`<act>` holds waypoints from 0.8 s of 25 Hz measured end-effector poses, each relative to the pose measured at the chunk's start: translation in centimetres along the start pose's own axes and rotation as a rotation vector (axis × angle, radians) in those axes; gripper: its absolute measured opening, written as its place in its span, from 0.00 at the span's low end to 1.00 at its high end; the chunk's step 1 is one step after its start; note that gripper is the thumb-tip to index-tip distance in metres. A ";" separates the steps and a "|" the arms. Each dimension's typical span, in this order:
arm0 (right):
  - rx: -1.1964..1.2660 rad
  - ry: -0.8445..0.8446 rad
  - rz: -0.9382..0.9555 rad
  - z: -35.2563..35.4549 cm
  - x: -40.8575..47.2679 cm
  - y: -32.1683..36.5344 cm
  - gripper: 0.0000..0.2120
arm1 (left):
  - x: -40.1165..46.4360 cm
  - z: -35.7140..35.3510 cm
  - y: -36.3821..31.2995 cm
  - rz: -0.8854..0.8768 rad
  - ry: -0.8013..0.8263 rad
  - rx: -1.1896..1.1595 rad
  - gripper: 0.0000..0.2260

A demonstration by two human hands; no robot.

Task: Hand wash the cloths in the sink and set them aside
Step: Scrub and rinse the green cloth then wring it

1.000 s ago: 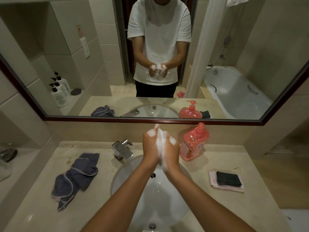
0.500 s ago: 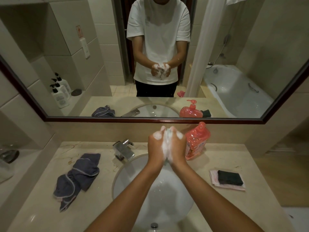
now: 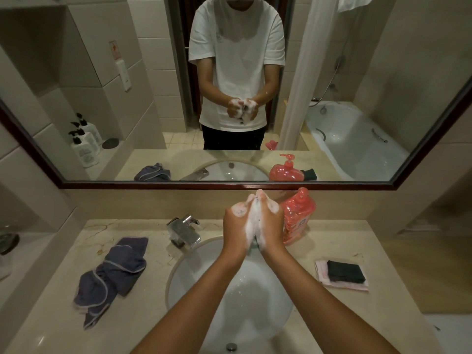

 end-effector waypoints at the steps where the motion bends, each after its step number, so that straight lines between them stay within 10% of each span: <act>1: -0.001 0.015 -0.001 0.2 0.0 -0.2 0.22 | 0.0 0.1 -0.2 -0.006 0.018 -0.026 0.21; 10: 0.022 0.307 -0.183 2.8 0.8 -0.5 0.12 | 2.1 3.9 -0.5 0.043 0.070 -0.182 0.04; 17: 0.194 0.176 -0.252 4.4 2.4 1.2 0.08 | 1.3 4.3 0.9 0.047 0.130 -0.201 0.01; 20: 0.269 0.190 -0.261 4.4 3.0 1.9 0.09 | 0.4 3.4 1.8 0.247 0.355 -0.104 0.20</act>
Point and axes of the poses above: each hand's wrist, its own x-axis towards the middle knuckle, its own z-axis out of the back of the hand, y = z × x, the point moved 2 cm from there along x, towards the middle knuckle, and after that the axes turned 2 degrees about x, right-handed, at the moved point
